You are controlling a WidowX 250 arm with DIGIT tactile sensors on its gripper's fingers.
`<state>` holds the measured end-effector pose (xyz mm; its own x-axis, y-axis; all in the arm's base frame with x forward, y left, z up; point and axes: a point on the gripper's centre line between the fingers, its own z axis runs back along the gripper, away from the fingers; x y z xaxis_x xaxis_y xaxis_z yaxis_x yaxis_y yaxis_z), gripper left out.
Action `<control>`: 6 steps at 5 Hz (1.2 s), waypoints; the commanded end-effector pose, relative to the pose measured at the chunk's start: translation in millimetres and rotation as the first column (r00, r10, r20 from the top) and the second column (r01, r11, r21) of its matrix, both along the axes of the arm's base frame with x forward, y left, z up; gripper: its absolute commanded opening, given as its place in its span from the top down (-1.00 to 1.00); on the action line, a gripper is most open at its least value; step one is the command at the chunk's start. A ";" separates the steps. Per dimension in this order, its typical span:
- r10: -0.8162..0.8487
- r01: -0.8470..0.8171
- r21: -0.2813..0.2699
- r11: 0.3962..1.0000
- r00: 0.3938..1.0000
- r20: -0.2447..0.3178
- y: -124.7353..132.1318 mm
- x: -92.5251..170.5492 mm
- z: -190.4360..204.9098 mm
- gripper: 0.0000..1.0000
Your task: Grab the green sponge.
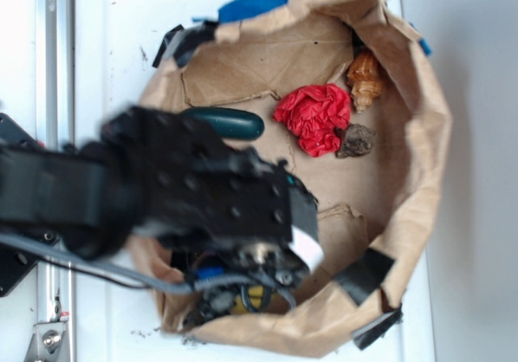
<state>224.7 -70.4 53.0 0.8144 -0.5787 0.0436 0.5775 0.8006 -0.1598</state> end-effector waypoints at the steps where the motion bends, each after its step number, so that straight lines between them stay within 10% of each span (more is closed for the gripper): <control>1: 0.208 -0.210 0.026 0.977 0.975 0.078 48.0 9.8 44.9 1.00; 4: 0.477 -0.498 0.083 0.863 0.858 0.191 78.4 16.6 89.8 1.00; 6: 0.647 -0.658 0.132 0.741 0.753 0.121 92.7 7.4 126.8 1.00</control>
